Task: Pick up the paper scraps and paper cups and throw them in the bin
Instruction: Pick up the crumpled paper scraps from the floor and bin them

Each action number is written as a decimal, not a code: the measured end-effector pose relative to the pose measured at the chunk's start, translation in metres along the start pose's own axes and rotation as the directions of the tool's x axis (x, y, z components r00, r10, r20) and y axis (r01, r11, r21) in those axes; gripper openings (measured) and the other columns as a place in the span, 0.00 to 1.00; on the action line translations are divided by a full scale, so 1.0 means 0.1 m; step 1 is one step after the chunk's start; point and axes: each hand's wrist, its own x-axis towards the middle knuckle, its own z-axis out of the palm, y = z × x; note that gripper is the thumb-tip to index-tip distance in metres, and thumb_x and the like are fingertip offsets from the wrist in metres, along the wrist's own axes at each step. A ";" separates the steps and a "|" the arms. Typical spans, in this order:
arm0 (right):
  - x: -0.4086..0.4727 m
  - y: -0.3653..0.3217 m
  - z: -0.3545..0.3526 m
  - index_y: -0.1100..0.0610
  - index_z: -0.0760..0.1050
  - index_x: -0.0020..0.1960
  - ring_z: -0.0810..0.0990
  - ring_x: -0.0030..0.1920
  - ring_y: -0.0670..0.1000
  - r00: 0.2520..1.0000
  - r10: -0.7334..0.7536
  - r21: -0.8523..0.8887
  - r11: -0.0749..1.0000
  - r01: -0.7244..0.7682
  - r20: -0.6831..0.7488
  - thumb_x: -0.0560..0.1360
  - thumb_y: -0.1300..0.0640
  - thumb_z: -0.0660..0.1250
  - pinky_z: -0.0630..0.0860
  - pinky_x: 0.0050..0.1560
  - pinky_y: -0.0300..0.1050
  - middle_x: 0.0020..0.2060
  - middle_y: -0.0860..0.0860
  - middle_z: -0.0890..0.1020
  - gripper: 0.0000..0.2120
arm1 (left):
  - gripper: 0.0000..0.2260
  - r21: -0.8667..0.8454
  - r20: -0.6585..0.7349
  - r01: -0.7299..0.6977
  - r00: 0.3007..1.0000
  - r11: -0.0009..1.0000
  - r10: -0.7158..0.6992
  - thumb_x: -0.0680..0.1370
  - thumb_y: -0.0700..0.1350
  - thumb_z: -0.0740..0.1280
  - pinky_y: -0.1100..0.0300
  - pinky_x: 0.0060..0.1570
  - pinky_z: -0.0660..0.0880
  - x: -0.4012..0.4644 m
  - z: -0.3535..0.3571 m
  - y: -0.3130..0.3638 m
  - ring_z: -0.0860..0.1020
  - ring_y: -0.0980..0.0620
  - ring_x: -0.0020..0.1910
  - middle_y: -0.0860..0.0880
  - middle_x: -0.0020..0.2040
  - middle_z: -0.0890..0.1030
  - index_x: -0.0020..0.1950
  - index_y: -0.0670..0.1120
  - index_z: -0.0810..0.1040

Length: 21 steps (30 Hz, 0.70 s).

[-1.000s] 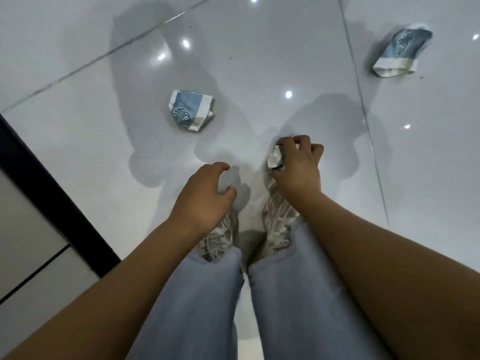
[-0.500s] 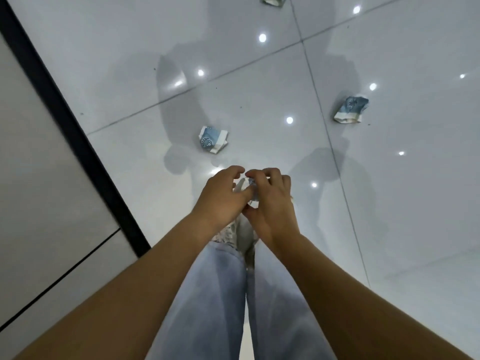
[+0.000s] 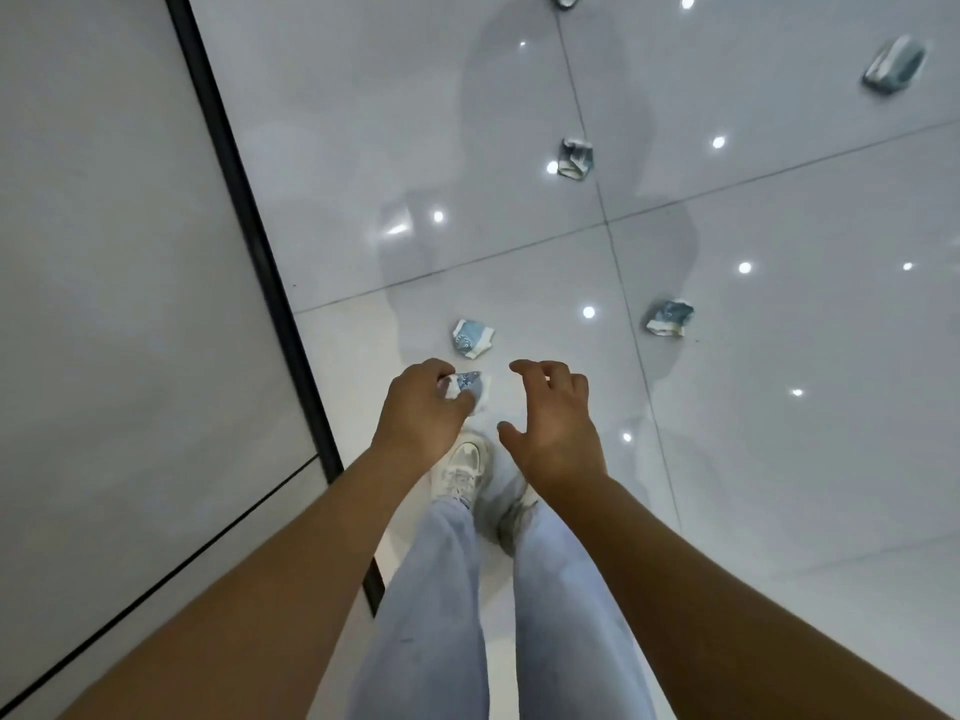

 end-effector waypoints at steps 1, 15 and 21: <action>0.02 -0.05 -0.04 0.51 0.62 0.73 0.62 0.67 0.52 1.000 0.007 -0.011 1.000 -0.007 0.007 0.74 0.55 0.69 0.75 0.57 0.49 0.68 0.52 0.66 0.30 | 0.16 0.007 -0.012 0.004 1.000 1.000 -0.004 0.75 0.47 0.69 0.62 0.49 0.70 0.00 -0.09 -0.04 0.76 0.50 0.53 0.45 0.57 0.78 0.61 0.43 0.76; 0.69 -0.66 0.22 0.54 0.63 0.71 0.63 0.66 0.56 0.991 0.133 -0.024 0.991 -0.133 0.016 0.74 0.57 0.68 0.74 0.56 0.51 0.68 0.54 0.66 0.28 | 0.14 0.174 0.047 0.006 0.999 0.985 -0.014 0.75 0.44 0.68 0.62 0.49 0.67 0.51 -1.00 -0.72 0.73 0.53 0.49 0.46 0.55 0.78 0.60 0.43 0.76; 1.18 -0.45 0.74 0.54 0.62 0.72 0.62 0.67 0.57 0.987 0.156 -0.009 0.988 -0.156 0.034 0.74 0.57 0.69 0.72 0.58 0.51 0.68 0.55 0.65 0.29 | 0.15 0.170 0.061 -0.061 0.997 0.984 0.051 0.75 0.45 0.68 0.60 0.50 0.70 1.16 -0.83 -0.80 0.75 0.50 0.51 0.46 0.55 0.78 0.61 0.43 0.76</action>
